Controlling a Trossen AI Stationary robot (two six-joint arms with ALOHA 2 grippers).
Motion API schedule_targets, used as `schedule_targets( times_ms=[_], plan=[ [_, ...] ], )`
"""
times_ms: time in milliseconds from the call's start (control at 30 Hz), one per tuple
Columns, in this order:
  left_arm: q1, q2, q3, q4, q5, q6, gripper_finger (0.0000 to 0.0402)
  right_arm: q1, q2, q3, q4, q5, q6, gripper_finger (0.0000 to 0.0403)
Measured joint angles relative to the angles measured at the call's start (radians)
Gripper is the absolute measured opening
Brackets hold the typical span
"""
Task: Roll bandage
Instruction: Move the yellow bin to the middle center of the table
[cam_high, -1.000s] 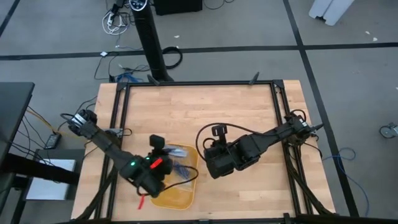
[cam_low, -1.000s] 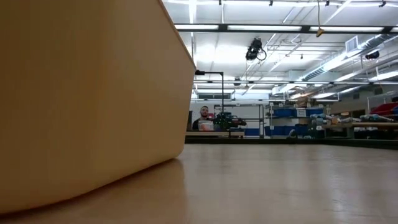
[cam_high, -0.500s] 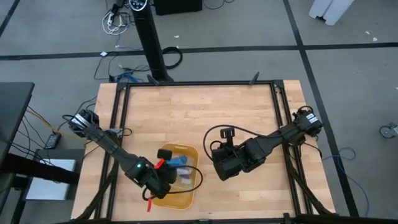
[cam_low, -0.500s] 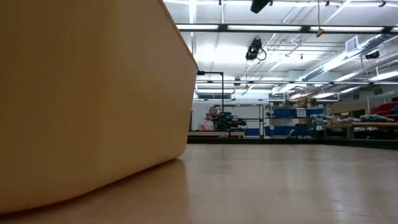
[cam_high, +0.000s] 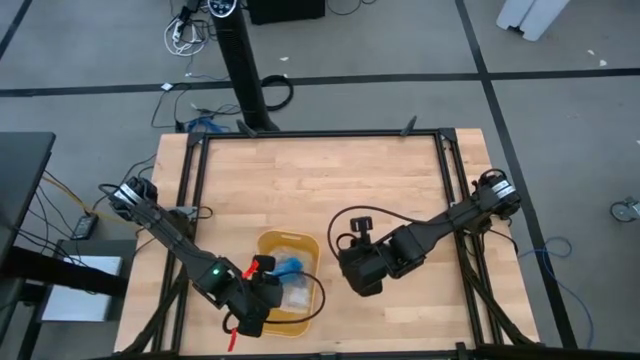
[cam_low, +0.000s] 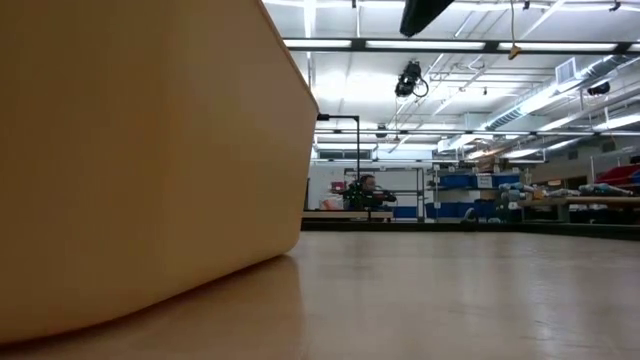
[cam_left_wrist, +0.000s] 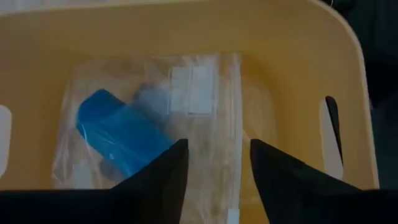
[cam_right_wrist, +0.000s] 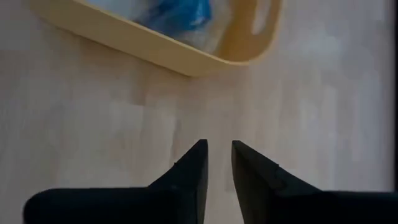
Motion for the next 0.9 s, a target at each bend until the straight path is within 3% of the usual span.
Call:
schedule_targets(
  times_ms=[100, 167, 300, 400, 500, 667, 900],
  plan=[
    [-0.01, 0.0, 0.0, -0.045, 0.001, -0.012, 0.0183, 0.0, -0.001, -0.066, 0.108, -0.017, -0.045, 0.0069],
    [-0.036, 0.0, -0.008, -0.088, -0.005, 0.002, 0.0164, -0.007, 0.001, -0.127, 0.204, -0.049, -0.079, 0.0054],
    [-0.12, -0.023, -0.045, -0.084, -0.066, -0.012, 0.0081, -0.02, 0.002, -0.276, 0.452, -0.116, -0.118, 0.0007],
    [-0.187, -0.069, -0.079, -0.066, -0.191, -0.102, 0.0015, -0.02, 0.002, -0.37, 0.608, -0.116, -0.106, 0.0009],
    [-0.234, -0.12, -0.139, -0.08, -0.274, -0.282, 0.001, -0.007, 0.002, -0.441, 0.712, -0.09, -0.056, 0.0003],
    [-0.248, -0.174, -0.317, -0.064, -0.265, -0.565, 0.0004, 0.035, 0.002, -0.534, 0.961, -0.027, 0.001, 0.0003],
    [-0.241, -0.182, -0.581, 0.31, -0.282, -0.613, 0.0003, 0.064, 0.014, -0.633, 1.16, 0.093, 0.068, 0.0002]
  ],
)
